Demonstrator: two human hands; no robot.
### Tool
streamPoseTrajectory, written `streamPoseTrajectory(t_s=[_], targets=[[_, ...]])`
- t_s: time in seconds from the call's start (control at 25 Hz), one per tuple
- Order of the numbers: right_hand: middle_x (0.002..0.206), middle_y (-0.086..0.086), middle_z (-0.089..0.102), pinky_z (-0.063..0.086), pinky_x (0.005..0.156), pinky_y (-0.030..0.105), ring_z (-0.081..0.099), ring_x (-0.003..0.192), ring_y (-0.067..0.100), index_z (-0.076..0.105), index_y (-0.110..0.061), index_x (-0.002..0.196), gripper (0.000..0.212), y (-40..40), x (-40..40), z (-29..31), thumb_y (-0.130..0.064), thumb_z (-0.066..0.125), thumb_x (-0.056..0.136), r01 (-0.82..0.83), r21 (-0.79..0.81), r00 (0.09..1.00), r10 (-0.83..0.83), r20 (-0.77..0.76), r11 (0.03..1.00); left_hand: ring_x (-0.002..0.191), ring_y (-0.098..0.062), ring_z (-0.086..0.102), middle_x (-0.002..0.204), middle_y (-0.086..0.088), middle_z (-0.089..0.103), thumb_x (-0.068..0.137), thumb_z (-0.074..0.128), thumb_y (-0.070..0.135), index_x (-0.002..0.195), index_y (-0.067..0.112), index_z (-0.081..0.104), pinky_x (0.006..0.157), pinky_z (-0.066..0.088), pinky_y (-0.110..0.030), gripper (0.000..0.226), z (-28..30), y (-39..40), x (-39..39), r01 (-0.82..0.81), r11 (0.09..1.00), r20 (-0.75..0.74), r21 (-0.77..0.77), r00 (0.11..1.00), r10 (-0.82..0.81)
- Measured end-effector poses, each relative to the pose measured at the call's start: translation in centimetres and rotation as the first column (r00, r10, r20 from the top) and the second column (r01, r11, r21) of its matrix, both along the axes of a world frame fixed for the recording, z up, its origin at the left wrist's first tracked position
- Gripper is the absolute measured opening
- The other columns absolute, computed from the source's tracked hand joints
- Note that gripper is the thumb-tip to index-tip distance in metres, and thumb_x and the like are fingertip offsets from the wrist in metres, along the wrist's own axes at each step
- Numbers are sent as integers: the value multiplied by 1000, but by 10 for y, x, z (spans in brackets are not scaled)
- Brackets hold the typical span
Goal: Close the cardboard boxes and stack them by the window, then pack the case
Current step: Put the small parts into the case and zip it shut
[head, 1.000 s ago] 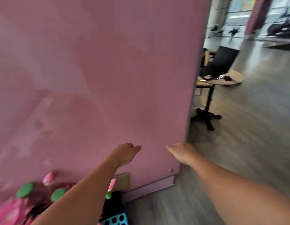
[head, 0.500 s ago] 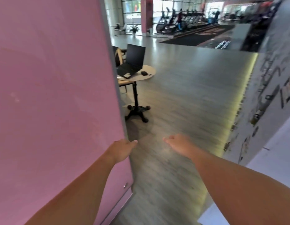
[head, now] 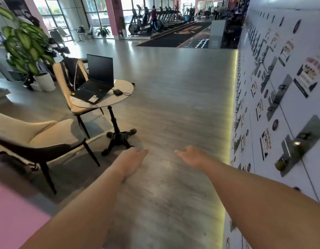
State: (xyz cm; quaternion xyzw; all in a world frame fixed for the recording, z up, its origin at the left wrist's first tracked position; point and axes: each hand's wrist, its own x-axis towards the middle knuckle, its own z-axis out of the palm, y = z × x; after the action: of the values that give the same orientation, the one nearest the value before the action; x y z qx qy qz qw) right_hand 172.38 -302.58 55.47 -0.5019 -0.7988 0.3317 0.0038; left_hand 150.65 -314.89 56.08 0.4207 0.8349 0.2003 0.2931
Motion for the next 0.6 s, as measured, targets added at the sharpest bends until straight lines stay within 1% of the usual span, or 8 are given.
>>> streamPoseTrajectory(t_s=[0.04, 0.12, 0.2, 0.28, 0.4, 0.44, 0.52, 0.6], targets=[[98, 15, 64, 39, 77, 31, 64, 110, 34, 54, -17, 72, 47, 22, -8, 2, -54, 45, 98, 4, -6, 1000, -4, -12, 1000, 101, -20, 63, 115, 0, 68, 87, 37, 74, 123, 25, 66, 79, 44, -35, 67, 2, 27, -10, 10, 1000, 0, 8, 1000, -10], [108, 17, 69, 43, 81, 32, 64, 109, 33, 68, -11, 90, 50, 67, -20, 3, -56, 47, 97, 21, -6, 999, -22, -25, 1000, 85, -18, 64, 92, 3, 70, 87, 37, 74, 101, 25, 70, 72, 45, -34, 61, 3, 79, -27, 47, 999, -9, 21, 999, -47], [111, 15, 70, 44, 85, 32, 64, 110, 33, 69, -10, 98, 50, 111, -35, 0, -56, 48, 98, 24, -9, 999, -25, -27, 1000, 75, -19, 64, 79, 1, 68, 88, 39, 72, 84, 19, 66, 67, 43, -31, 59, -3, 126, -47, 58, 998, -23, 30, 998, -57], [103, 9, 68, 44, 85, 31, 64, 110, 31, 67, -11, 96, 49, 153, -51, -3, -55, 48, 98, 27, -9, 999, -27, -16, 1000, 74, -19, 64, 78, -2, 68, 89, 41, 69, 82, 16, 64, 66, 42, -30, 58, -10, 168, -68, 60, 998, -22, 23, 998, -60], [91, 5, 59, 38, 73, 28, 58, 98, 23, 57, -19, 83, 40, 233, -87, -5, -54, 47, 99, 25, 1, 999, -25, -21, 1000, 84, -23, 63, 85, -2, 67, 92, 42, 68, 83, 18, 61, 74, 44, -34, 54, -22, 249, -108, 85, 996, -7, 2, 996, -85], [96, 7, 61, 36, 75, 28, 58, 101, 23, 59, -19, 87, 39, 260, -100, -4, -54, 47, 100, 25, 11, 1000, -25, -17, 1000, 84, -25, 63, 85, -2, 66, 93, 41, 66, 82, 18, 60, 74, 43, -34, 53, -24, 277, -123, 105, 994, 1, 13, 994, -105], [116, 12, 67, 34, 80, 28, 60, 116, 29, 64, -18, 98, 40, 314, -128, -1, -53, 46, 101, 41, 32, 999, -41, 3, 999, 76, -23, 58, 82, -1, 59, 95, 40, 64, 81, 24, 54, 66, 37, -31, 44, -26, 337, -153, 150, 987, 23, 62, 988, -152], [117, 11, 66, 35, 82, 27, 58, 121, 32, 62, -18, 98, 39, 359, -151, 4, -53, 46, 101, 46, 36, 999, -47, 27, 998, 76, -18, 48, 86, 0, 51, 97, 39, 61, 86, 26, 49, 62, 30, -30, 38, -23, 388, -174, 186, 978, 22, 95, 982, -189]])
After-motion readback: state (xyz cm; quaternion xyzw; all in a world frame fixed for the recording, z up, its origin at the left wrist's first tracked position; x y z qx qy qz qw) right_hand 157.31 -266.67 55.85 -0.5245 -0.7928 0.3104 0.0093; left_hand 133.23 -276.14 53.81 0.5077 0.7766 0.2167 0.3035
